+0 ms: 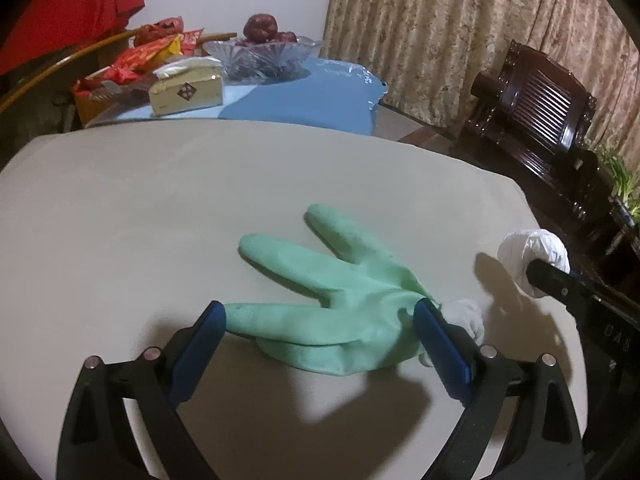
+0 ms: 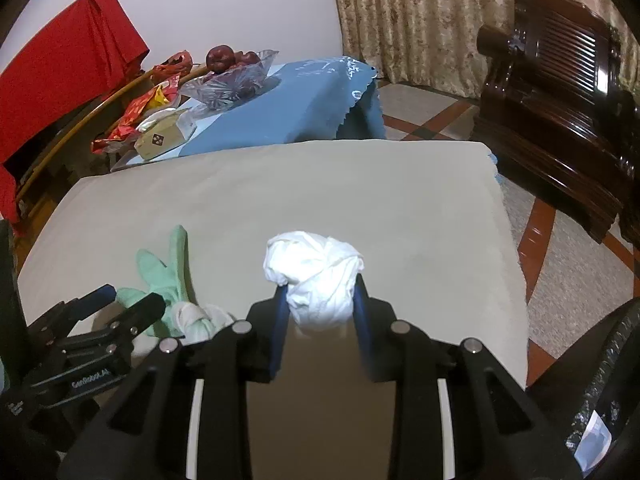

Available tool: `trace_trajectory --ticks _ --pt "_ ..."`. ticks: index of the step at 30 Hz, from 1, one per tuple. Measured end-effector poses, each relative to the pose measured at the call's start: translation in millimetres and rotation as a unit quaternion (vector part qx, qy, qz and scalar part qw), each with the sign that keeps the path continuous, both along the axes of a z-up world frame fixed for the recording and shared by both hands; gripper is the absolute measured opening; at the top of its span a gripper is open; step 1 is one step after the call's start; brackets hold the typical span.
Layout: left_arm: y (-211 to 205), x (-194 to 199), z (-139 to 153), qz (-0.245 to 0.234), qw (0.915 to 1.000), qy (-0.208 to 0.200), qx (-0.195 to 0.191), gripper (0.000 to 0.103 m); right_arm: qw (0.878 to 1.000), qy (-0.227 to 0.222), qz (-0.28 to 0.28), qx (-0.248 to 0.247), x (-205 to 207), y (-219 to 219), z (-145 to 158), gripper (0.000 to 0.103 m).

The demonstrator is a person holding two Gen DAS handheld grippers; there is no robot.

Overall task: Collect trash
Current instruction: 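Grasp the green rubber glove with the left tool while the right holds the white ball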

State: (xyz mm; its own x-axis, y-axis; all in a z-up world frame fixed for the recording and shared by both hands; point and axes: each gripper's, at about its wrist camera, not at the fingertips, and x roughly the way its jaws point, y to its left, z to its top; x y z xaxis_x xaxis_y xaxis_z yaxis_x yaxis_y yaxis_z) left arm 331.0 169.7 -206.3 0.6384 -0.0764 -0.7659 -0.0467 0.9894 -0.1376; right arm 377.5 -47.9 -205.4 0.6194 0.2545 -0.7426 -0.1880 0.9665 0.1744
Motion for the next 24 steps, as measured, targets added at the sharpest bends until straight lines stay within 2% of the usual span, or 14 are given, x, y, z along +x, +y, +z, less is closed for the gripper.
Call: trace_trajectory --ticks 7,9,11,13,14,15,16,17,19,24 --pt "-2 0 0 -0.011 0.9997 -0.002 -0.021 0.092 1.000 0.001 -0.004 0.001 -2 -5 0 0.029" --pt "-5 2 -2 -0.022 0.9996 0.002 -0.018 0.079 1.000 0.004 -0.005 0.002 -2 -6 0 0.029" --pt "-7 2 -2 -0.030 0.9994 0.000 -0.018 0.074 1.000 0.004 -0.004 0.002 -4 -7 0 0.029" --pt "-9 2 -1 -0.036 0.9993 -0.004 -0.012 0.061 1.000 0.004 -0.002 0.000 -6 -6 1 0.029" --pt "-10 1 0 -0.036 0.9993 -0.007 -0.002 0.043 1.000 0.003 -0.001 -0.001 -7 -5 2 0.029" --pt "-10 1 2 -0.044 0.9990 -0.010 -0.007 0.025 1.000 0.002 0.000 -0.002 -8 -4 2 0.029" --pt "-11 1 3 -0.062 0.9977 -0.009 -0.025 0.014 1.000 0.002 0.001 -0.003 -9 -3 3 0.029" --pt "-15 1 3 -0.070 0.9973 -0.006 -0.022 0.011 1.000 0.002 0.002 -0.003 -10 -2 3 0.029" --pt "-26 -3 6 -0.080 0.9966 -0.017 0.008 0.007 1.000 0.001 0.003 -0.003 -13 -1 5 0.029" --pt "-23 -15 16 -0.074 0.9964 -0.032 -0.028 0.005 1.000 -0.007 0.012 -0.004 -23 -2 13 0.029"
